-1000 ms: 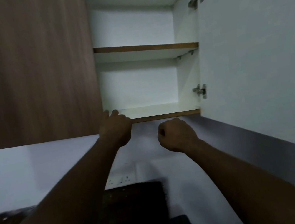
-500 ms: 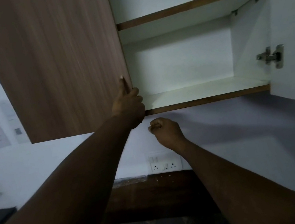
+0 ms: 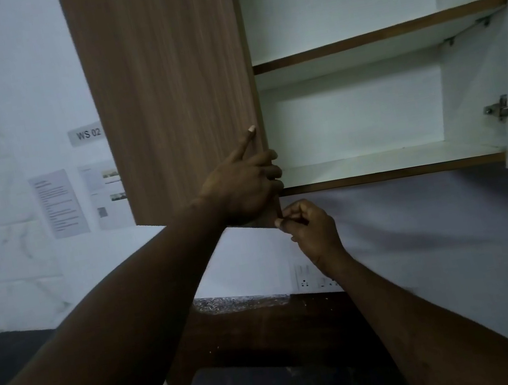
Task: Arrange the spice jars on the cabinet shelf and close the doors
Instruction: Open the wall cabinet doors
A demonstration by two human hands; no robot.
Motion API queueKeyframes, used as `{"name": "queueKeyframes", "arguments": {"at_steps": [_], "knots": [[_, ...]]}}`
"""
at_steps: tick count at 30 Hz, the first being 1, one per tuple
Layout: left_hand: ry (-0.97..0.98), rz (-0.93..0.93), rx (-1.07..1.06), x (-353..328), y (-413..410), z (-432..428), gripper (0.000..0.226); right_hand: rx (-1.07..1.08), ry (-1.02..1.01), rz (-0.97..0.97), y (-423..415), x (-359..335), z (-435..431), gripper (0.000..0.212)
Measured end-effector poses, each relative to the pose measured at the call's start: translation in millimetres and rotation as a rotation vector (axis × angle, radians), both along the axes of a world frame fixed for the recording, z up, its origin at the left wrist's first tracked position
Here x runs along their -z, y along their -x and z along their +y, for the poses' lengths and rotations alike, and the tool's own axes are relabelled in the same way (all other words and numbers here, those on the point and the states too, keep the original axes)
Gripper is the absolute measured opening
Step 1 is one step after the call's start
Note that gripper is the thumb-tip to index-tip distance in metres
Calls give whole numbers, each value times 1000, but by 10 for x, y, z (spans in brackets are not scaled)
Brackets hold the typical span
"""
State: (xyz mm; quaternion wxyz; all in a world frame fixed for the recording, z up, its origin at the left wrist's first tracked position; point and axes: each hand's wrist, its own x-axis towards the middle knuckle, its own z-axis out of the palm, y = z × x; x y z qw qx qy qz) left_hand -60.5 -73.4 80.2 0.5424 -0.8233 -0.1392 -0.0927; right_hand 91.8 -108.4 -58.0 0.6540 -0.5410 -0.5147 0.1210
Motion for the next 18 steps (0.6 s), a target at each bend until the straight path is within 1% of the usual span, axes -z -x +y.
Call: {"name": "queueKeyframes", "arguments": {"at_steps": [5,11,14,18], "knots": [[-25,-48,97,30,750,-332,40,-29,-96,-46,632,-66,-351,22],[42,-288,118,229,1594,-668,34,-67,-144,-106,1398,-105,-627,25],[50,-380,99,318,1960,-777,33,-90,-182,-207,1772,-145,-679,25],[88,-566,104,444,2399,-887,28,-165,-232,-315,2207,-217,-647,30]]}}
